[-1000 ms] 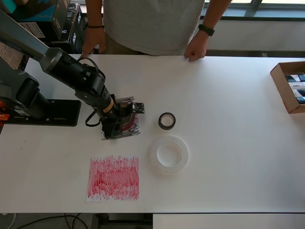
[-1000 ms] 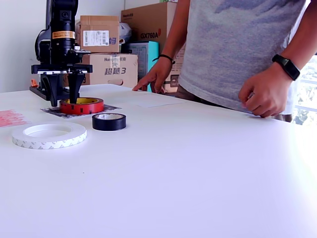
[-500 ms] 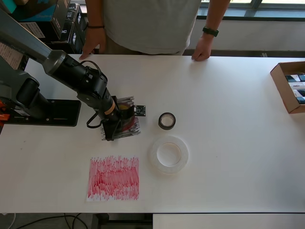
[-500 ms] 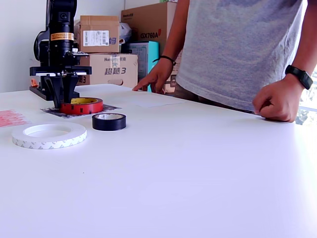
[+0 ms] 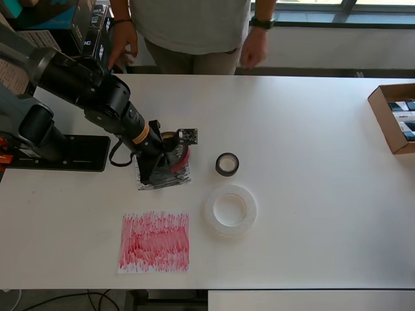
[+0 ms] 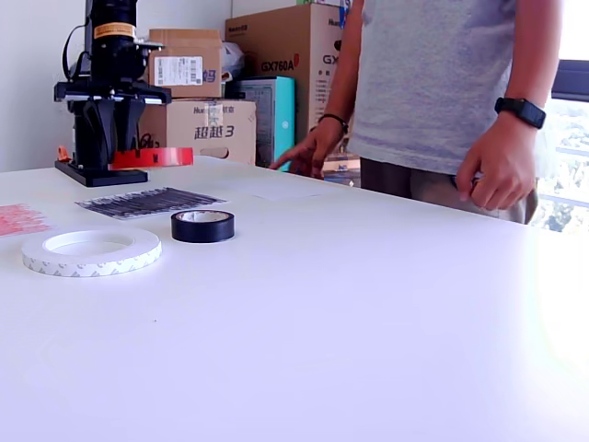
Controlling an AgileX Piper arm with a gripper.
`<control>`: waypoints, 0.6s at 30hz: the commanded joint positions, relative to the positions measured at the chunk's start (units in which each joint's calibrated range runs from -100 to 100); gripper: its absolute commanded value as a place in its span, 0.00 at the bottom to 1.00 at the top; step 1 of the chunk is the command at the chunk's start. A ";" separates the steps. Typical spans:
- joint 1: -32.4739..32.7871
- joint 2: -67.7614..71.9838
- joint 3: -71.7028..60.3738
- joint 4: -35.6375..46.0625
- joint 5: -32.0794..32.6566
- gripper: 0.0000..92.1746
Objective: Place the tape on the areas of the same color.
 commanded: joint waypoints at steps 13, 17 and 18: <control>-19.73 -19.44 -0.42 7.24 -4.41 0.00; -25.10 -18.13 -0.69 7.24 -7.03 0.00; -26.12 -17.19 -1.32 7.24 -7.35 0.00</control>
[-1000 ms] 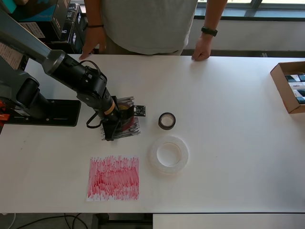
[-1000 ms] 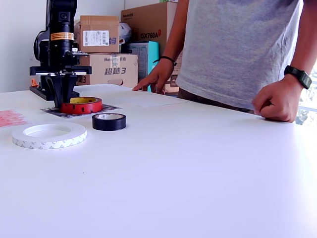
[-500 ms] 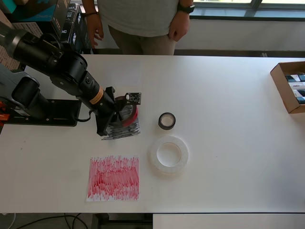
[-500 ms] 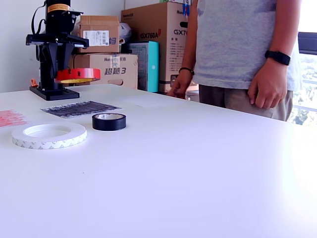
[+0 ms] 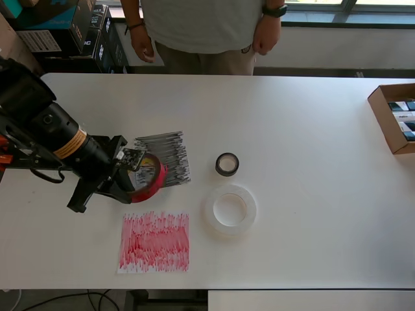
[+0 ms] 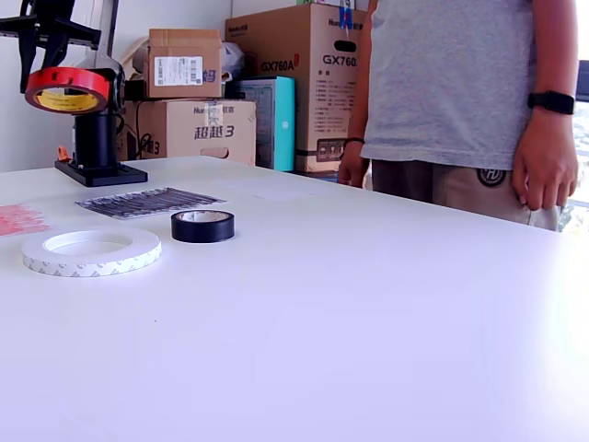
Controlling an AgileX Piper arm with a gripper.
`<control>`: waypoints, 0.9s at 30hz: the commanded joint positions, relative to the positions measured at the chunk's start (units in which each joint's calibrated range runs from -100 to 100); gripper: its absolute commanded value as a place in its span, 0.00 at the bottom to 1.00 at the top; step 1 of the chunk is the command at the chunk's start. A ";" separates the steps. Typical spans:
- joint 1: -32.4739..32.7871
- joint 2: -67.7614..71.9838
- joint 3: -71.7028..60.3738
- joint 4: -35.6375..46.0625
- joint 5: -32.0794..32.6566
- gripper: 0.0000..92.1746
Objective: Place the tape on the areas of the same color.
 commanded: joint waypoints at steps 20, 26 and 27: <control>-12.22 40.82 -32.97 0.55 -1.16 0.00; -9.38 43.91 -32.61 0.55 -1.16 0.00; -8.98 44.10 -32.34 0.55 -1.08 0.00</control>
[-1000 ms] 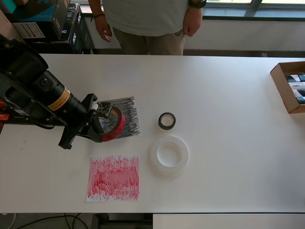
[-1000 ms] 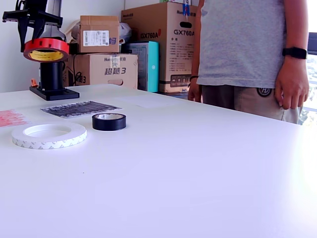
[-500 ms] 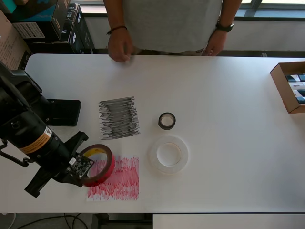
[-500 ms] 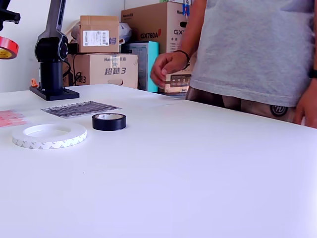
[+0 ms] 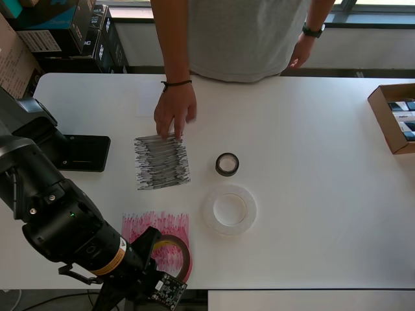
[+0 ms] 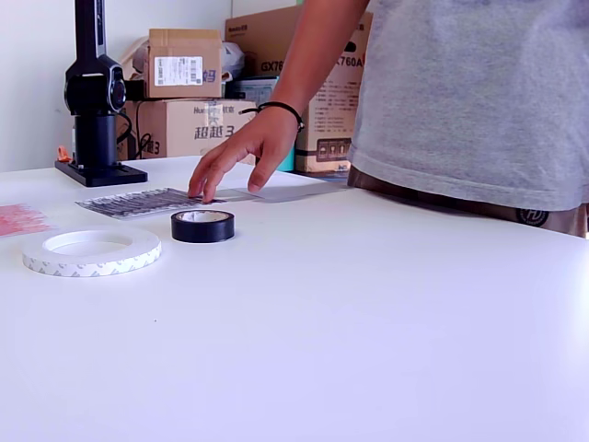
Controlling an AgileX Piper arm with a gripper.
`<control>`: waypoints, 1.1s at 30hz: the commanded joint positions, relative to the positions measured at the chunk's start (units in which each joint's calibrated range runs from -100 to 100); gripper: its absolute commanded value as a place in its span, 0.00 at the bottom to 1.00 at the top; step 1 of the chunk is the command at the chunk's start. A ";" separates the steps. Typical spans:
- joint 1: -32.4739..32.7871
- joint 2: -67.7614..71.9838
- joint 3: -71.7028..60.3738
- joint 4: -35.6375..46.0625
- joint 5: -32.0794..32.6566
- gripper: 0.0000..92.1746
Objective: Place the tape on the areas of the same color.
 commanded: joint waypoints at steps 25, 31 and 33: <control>3.03 4.10 10.14 -1.14 0.55 0.00; 2.88 4.38 10.14 -1.14 0.55 0.00; 2.72 5.41 9.96 -1.14 0.55 0.00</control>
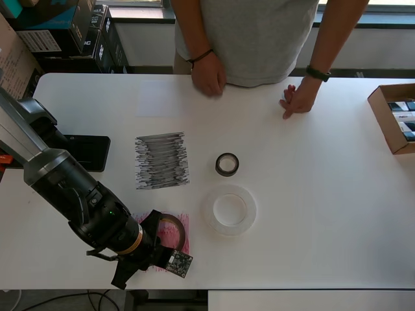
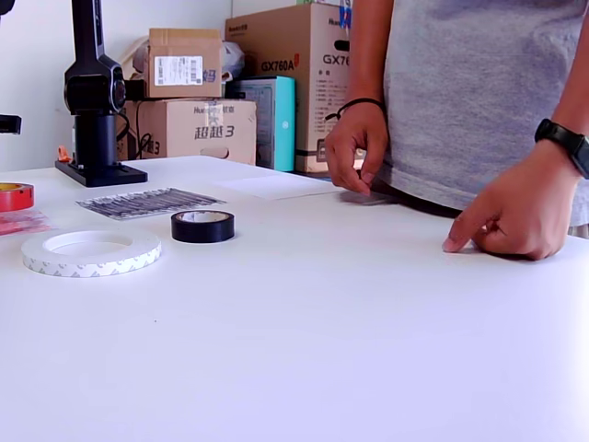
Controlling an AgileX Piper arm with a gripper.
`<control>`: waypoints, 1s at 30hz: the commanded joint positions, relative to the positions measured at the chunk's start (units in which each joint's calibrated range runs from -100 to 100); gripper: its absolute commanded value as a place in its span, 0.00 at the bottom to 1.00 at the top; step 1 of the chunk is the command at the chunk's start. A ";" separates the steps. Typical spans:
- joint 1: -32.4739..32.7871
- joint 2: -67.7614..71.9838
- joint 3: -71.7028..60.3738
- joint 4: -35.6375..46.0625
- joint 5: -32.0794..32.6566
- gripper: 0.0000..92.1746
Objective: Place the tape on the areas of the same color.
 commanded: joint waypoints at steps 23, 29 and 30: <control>-0.03 2.63 -0.41 0.09 -0.45 0.44; 0.05 2.53 -0.41 0.09 -0.45 0.56; 0.05 2.35 -0.41 0.09 -0.45 0.56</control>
